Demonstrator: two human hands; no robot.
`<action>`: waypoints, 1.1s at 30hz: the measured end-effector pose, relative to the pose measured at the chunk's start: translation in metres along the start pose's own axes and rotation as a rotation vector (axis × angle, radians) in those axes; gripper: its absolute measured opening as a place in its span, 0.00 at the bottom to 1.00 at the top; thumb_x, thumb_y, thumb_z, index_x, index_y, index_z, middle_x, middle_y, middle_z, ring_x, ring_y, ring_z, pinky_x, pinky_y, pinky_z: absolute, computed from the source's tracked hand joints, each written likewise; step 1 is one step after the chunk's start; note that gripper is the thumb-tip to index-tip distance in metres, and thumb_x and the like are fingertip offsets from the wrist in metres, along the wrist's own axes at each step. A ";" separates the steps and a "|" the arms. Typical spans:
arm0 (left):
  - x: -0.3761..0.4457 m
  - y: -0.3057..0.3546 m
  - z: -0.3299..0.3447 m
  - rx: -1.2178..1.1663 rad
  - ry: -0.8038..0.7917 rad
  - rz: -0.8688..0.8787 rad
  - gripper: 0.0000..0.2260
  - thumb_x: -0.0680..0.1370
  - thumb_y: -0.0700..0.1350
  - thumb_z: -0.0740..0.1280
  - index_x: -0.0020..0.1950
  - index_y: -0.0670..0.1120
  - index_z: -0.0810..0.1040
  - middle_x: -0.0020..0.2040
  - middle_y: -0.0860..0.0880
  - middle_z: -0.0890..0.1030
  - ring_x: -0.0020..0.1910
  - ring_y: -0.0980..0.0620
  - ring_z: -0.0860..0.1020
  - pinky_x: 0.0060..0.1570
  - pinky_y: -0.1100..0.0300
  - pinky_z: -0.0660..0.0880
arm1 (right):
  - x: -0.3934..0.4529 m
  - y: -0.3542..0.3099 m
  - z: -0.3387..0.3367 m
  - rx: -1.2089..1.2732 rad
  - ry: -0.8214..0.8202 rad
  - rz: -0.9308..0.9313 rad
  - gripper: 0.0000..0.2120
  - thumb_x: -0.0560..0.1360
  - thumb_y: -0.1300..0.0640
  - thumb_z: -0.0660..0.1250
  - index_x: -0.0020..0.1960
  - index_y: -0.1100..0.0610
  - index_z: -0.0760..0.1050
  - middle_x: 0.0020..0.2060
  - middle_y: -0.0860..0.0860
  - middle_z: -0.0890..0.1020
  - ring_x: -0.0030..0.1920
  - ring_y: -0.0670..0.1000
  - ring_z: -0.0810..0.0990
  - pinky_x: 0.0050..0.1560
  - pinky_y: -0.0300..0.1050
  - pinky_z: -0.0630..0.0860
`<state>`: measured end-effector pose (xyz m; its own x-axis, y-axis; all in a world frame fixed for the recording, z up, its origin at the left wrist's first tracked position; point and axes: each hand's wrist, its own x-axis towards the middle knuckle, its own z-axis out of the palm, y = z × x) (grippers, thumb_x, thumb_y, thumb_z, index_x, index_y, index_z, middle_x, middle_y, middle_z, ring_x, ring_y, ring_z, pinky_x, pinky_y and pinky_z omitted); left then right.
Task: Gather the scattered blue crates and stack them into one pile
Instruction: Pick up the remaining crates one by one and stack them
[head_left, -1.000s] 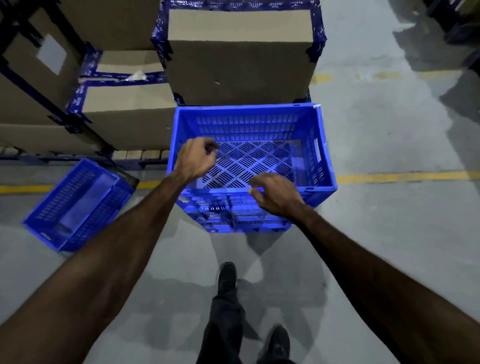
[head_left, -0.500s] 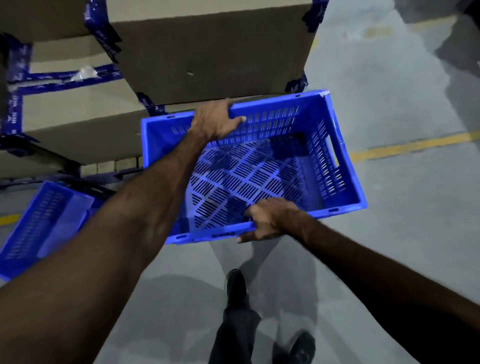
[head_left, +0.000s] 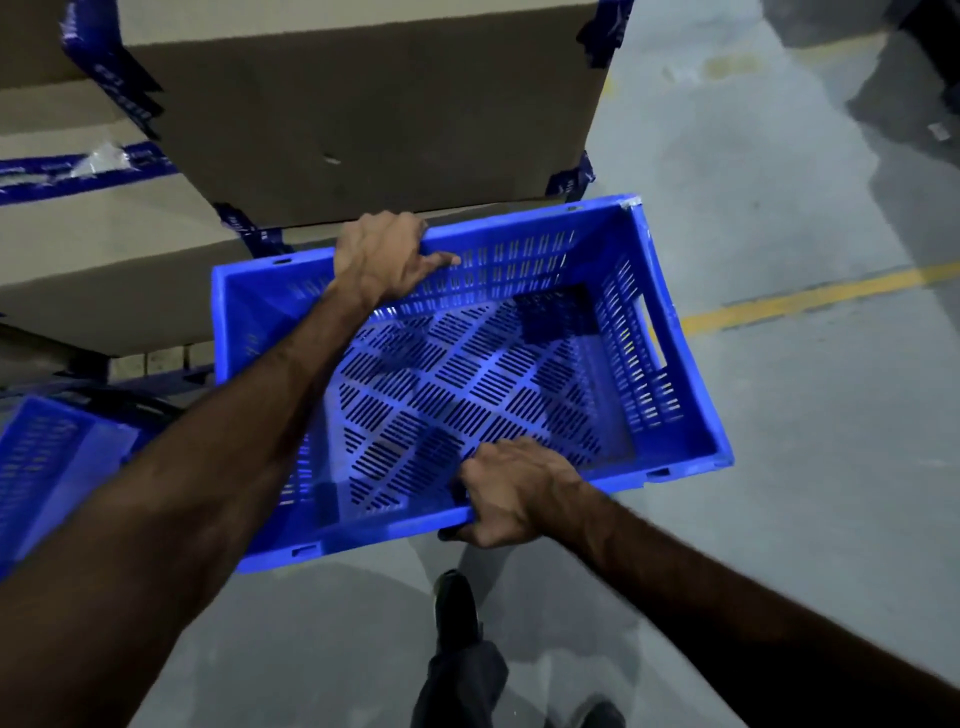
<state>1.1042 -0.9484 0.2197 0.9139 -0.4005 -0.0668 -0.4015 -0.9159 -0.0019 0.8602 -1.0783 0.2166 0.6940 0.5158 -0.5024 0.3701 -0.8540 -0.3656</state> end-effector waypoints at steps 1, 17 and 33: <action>-0.002 -0.001 0.001 0.009 0.014 -0.004 0.27 0.76 0.73 0.61 0.46 0.48 0.75 0.51 0.37 0.83 0.52 0.34 0.81 0.47 0.48 0.74 | -0.001 -0.002 0.000 0.007 -0.003 0.001 0.24 0.72 0.30 0.65 0.51 0.50 0.80 0.38 0.50 0.76 0.48 0.59 0.82 0.46 0.51 0.72; -0.050 -0.017 -0.040 -0.390 0.069 -0.073 0.31 0.76 0.67 0.66 0.74 0.50 0.74 0.67 0.45 0.81 0.67 0.41 0.76 0.66 0.47 0.73 | -0.032 -0.009 -0.012 0.014 0.086 0.075 0.48 0.65 0.15 0.50 0.65 0.49 0.77 0.65 0.48 0.77 0.61 0.58 0.79 0.59 0.56 0.75; -0.267 -0.070 0.020 -0.785 0.046 -0.830 0.30 0.73 0.42 0.77 0.73 0.42 0.69 0.65 0.37 0.79 0.62 0.35 0.78 0.57 0.46 0.75 | -0.102 0.141 -0.012 0.836 0.524 0.951 0.26 0.75 0.49 0.70 0.67 0.63 0.73 0.61 0.64 0.80 0.58 0.65 0.80 0.58 0.57 0.78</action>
<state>0.8866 -0.7768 0.2177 0.8874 0.3502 -0.2997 0.4607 -0.6568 0.5969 0.8489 -1.2518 0.2260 0.6877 -0.4868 -0.5386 -0.7259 -0.4697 -0.5024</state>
